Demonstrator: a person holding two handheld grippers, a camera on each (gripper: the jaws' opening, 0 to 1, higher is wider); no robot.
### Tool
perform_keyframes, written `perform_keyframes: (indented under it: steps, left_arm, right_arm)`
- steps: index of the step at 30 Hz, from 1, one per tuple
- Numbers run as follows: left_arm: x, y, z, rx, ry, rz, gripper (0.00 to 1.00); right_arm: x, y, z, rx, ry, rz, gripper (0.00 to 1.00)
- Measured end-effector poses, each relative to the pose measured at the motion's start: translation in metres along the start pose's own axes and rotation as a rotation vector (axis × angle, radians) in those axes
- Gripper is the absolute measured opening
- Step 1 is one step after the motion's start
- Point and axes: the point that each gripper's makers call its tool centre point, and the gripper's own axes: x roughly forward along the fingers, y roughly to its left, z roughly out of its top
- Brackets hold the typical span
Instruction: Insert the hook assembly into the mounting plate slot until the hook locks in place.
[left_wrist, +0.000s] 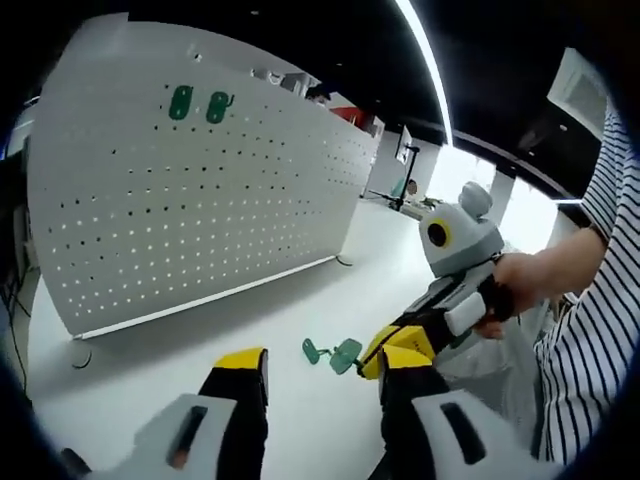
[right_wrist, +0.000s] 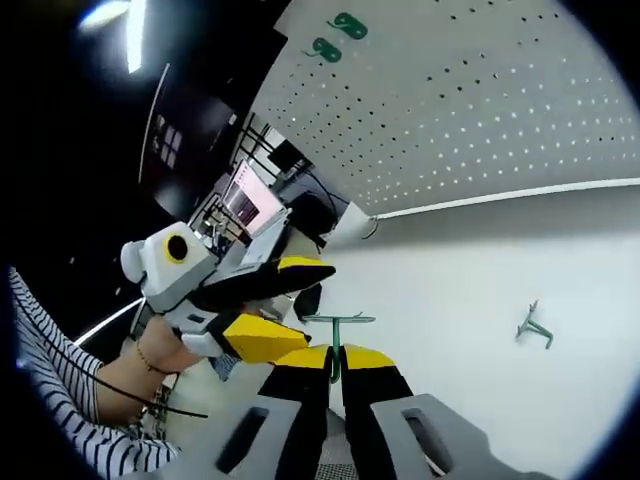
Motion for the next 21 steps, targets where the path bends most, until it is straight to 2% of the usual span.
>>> perform_keyframes:
  steps: [5, 9, 15, 21]
  left_arm:
    - [0.001, -0.012, 0.002, 0.015, -0.004, -0.053, 0.34]
    - [0.002, -0.02, 0.0, 0.026, 0.001, -0.096, 0.19]
    - [0.002, -0.025, -0.001, 0.032, 0.003, -0.121, 0.08]
    - [-0.001, -0.025, 0.001, 0.077, -0.011, -0.124, 0.06]
  right_arm:
    - [-0.003, 0.001, -0.004, 0.012, 0.003, 0.015, 0.01]
    - [-0.005, 0.005, -0.004, 0.063, -0.012, 0.054, 0.01]
    - [-0.006, 0.012, -0.004, 0.062, -0.008, 0.088, 0.01]
    - [-0.006, 0.016, -0.001, 0.104, -0.011, 0.119, 0.01]
